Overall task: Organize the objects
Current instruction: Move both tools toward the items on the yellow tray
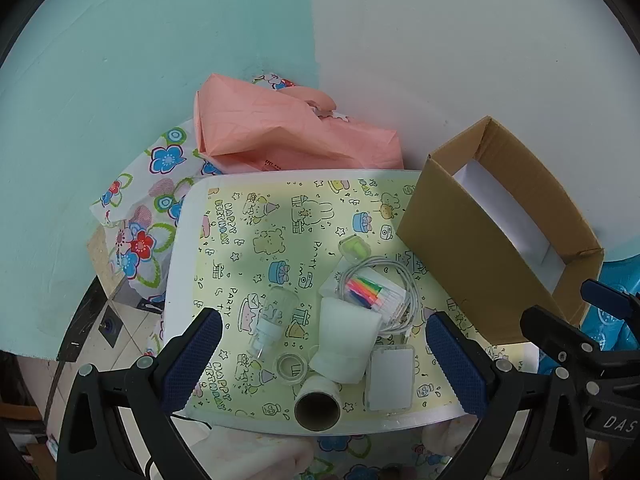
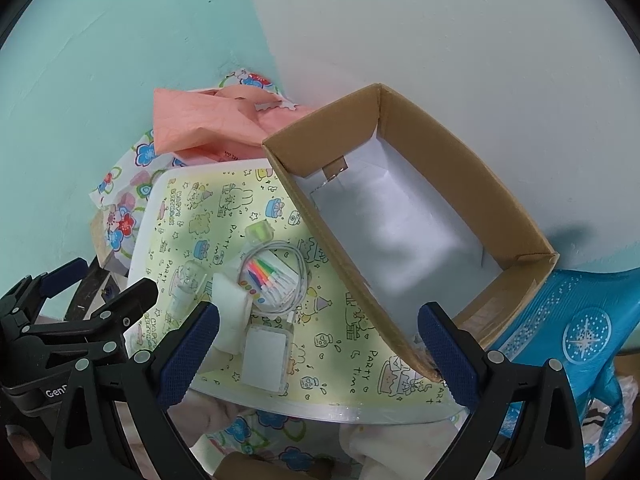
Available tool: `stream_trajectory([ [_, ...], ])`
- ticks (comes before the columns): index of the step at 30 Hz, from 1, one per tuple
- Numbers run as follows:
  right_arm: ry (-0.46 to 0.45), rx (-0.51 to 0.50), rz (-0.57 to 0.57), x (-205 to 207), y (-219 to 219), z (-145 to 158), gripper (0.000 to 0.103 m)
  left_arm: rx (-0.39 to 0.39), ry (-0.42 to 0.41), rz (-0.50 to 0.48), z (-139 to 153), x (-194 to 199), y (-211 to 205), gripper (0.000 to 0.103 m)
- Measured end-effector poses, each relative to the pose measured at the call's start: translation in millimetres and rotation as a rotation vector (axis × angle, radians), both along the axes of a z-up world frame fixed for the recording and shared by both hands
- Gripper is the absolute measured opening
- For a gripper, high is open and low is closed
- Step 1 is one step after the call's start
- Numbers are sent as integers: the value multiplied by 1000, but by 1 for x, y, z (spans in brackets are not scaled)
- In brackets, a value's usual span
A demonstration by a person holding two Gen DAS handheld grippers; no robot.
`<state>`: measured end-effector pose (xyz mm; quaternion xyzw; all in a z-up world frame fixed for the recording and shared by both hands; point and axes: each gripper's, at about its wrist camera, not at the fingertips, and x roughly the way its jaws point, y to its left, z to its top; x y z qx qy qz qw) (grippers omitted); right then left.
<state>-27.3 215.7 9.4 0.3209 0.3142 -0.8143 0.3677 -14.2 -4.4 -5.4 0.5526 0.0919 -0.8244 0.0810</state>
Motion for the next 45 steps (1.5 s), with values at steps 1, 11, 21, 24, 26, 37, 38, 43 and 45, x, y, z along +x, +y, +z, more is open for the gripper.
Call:
stream_trajectory([
  [1,-7,3,-4,-1,0,-1,101,-3,-3,2,0,1,0,103],
  [11,-12,13,-49,4,-7,-5,101,-20,-18,33,1,5,-5,103],
  [21,-21,22,-138,-1,-10,-10,101,-20,-15,50,1,6,-10,103],
  [24,-68,22,-399,-6,-15,-10,101,-15,-15,61,1,6,-12,103],
  [26,-70,21,-413,-6,-16,-10,101,-4,-14,70,1,6,-14,103],
  [37,-103,15,-515,-4,-23,-17,101,26,-11,107,-9,11,-21,103],
  [38,-105,20,-512,-4,-25,-19,101,25,-13,108,-10,11,-22,103],
  [43,-109,41,-521,-1,-39,-29,101,32,-14,130,-20,16,-32,103],
  [45,-122,28,-508,-1,-44,-32,101,36,-13,140,-25,20,-39,103],
])
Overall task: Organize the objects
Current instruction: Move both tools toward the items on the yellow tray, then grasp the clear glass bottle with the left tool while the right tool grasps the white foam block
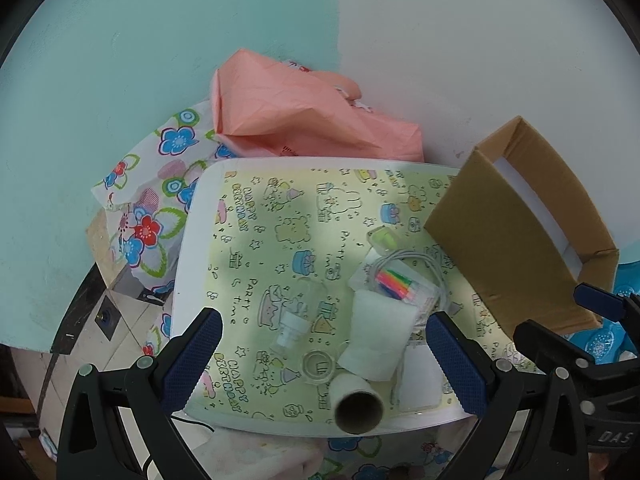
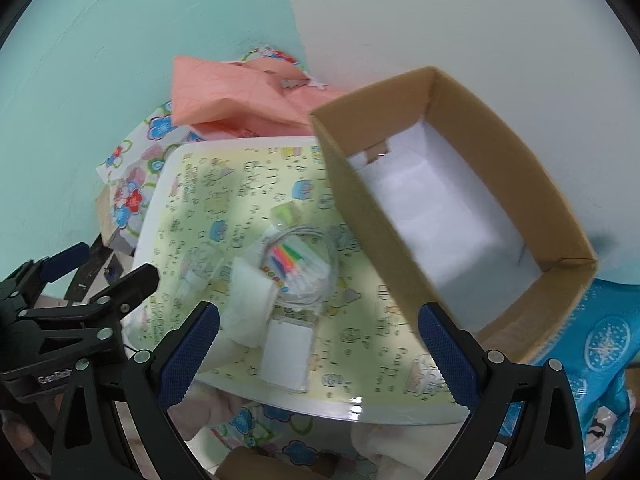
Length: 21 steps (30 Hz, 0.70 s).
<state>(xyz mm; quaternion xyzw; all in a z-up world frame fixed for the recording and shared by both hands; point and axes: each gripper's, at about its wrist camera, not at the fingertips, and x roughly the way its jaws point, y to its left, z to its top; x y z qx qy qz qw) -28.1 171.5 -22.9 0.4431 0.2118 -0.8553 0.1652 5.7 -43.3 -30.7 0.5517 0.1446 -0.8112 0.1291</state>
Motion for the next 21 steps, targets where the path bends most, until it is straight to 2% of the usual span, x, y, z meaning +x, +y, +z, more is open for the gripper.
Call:
stream_trajectory([
  [2,-7,-22,-8,0,-9,-6,101,5,-5,19,-8,5,-9,103],
  [3,-18,-41,-148,-1,-14,-9,101,7,-6,33,-11,6,-12,103],
  [4,-22,-49,-210,-3,-20,-13,101,9,-10,50,-15,8,-16,103],
  [7,-15,-17,-175,-9,-33,-25,101,11,-26,79,-31,14,-27,103],
  [9,0,15,-275,-14,-41,-33,101,18,-44,87,-43,17,-33,103],
  [10,7,25,-266,-17,-44,-36,101,25,-48,95,-47,17,-35,103],
  [16,-14,-4,-297,-32,-44,-54,101,48,-55,115,-70,13,-40,103],
  [21,-27,-14,-300,-40,-39,-70,99,29,-74,100,-87,3,-39,103],
])
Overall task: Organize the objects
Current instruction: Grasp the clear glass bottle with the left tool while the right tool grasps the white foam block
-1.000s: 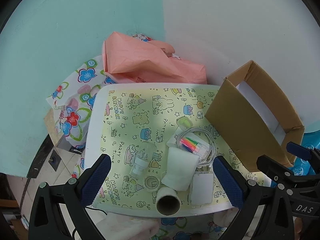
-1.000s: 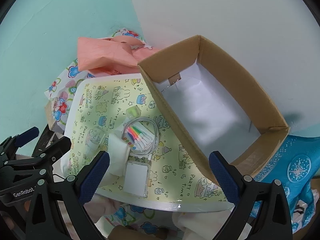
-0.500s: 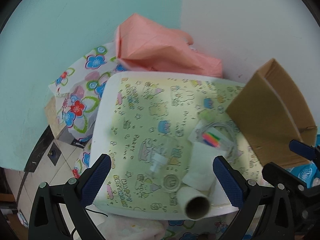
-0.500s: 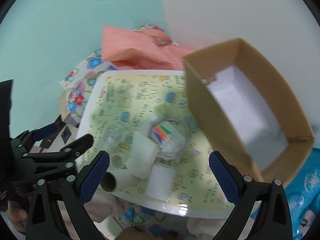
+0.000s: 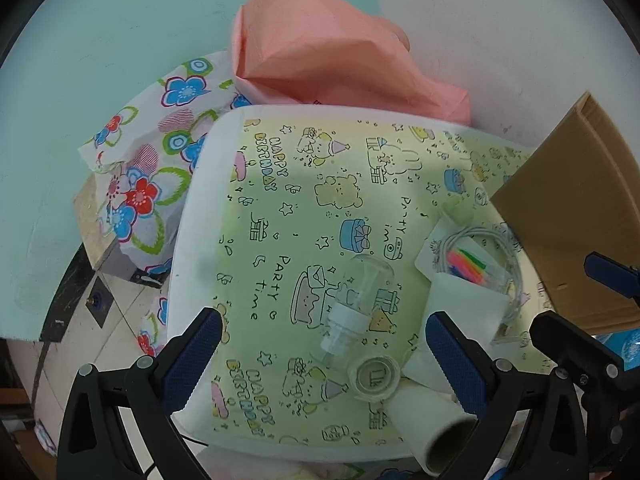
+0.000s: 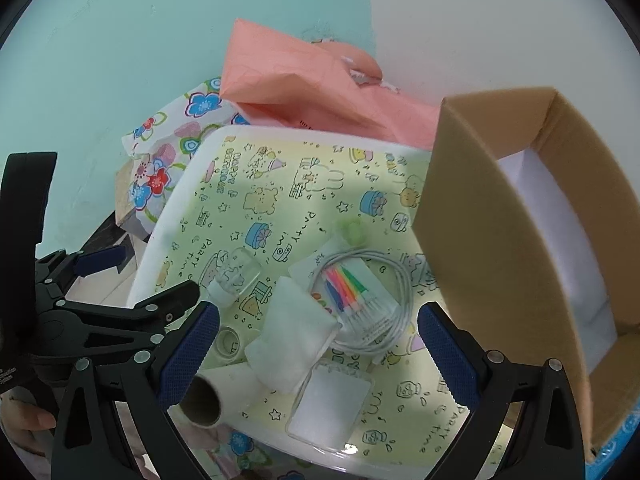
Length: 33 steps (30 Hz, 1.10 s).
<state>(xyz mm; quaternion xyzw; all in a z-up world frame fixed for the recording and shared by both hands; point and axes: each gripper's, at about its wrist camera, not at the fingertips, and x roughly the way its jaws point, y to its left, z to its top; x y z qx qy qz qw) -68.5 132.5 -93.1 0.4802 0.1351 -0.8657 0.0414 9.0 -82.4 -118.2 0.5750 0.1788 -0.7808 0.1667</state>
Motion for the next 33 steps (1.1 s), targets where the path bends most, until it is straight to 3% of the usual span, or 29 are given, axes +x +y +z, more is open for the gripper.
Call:
stream_trajectory([
  [6,4,37,-20,-5,6,-21,95,27,-36,-1,-31,-11,-1,103],
  [13,-30,62,-54,-14,13,-46,86,-22,-66,-29,-58,-13,5,103],
  [17,-65,46,-89,-21,20,-59,80,-36,-64,-30,-63,-14,8,102],
  [24,-100,13,-100,-23,25,-68,79,-51,-33,-54,-65,-18,15,100],
  [27,-110,7,-98,-22,26,-71,79,-30,-48,-80,-71,-21,19,87],
  [29,-118,-12,-163,-22,26,-72,79,-9,-71,-77,-78,-22,18,74],
  [33,-125,-29,-189,-23,27,-73,79,32,-47,-29,-79,-17,10,64],
])
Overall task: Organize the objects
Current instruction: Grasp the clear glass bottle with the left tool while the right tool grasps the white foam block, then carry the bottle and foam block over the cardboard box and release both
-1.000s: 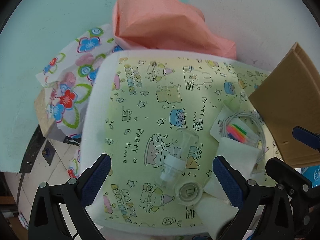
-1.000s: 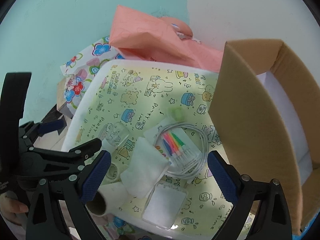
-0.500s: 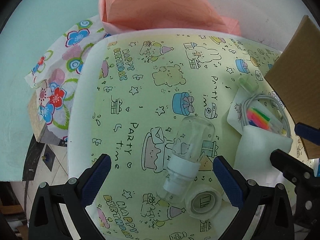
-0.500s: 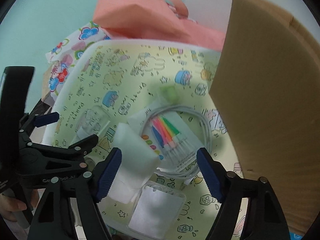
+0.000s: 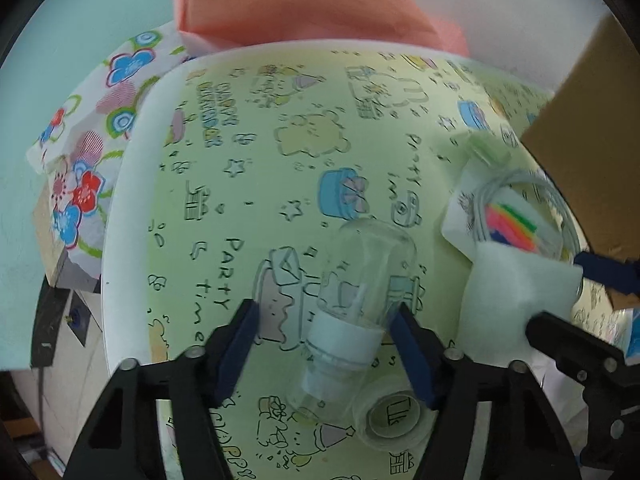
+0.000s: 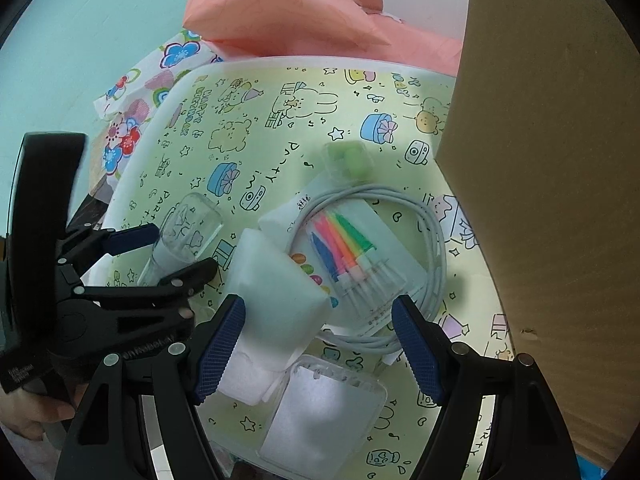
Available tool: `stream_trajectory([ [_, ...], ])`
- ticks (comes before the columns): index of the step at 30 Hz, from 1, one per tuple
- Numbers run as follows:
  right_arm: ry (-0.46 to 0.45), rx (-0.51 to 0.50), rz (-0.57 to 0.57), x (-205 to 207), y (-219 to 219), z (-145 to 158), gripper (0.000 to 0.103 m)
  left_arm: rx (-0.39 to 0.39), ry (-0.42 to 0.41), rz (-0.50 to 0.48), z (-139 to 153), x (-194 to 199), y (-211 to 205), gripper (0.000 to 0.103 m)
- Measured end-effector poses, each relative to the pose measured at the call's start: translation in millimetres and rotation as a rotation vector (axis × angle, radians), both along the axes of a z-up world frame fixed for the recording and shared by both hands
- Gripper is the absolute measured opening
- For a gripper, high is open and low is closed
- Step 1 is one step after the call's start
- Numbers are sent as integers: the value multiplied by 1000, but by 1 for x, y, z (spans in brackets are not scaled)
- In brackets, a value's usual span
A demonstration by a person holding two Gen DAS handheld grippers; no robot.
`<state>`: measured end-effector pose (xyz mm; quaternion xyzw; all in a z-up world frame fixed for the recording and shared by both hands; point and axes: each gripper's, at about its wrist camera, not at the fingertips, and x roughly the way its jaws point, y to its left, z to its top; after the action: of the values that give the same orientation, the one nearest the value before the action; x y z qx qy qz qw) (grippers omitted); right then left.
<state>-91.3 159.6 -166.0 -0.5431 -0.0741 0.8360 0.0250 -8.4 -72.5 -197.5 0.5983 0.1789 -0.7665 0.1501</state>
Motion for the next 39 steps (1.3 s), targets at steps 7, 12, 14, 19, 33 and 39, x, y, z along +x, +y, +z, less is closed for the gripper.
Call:
stream_trajectory([
  [7,-14,-16,-20,1,-5,-5,77,-8,10,64,3,5,-6,40],
  [12,-33,-44,-8,-2,-9,-12,71,13,25,56,5,4,-2,36],
  [14,-38,-65,-12,-4,-9,-14,68,46,43,68,6,6,-2,34],
  [19,-53,-99,-1,-8,-14,-19,61,69,58,65,9,9,3,32],
  [33,-49,-110,-12,-11,-28,-14,31,85,83,96,16,-1,13,32],
  [39,10,-105,-39,-6,-23,16,31,62,118,93,38,-10,7,32],
])
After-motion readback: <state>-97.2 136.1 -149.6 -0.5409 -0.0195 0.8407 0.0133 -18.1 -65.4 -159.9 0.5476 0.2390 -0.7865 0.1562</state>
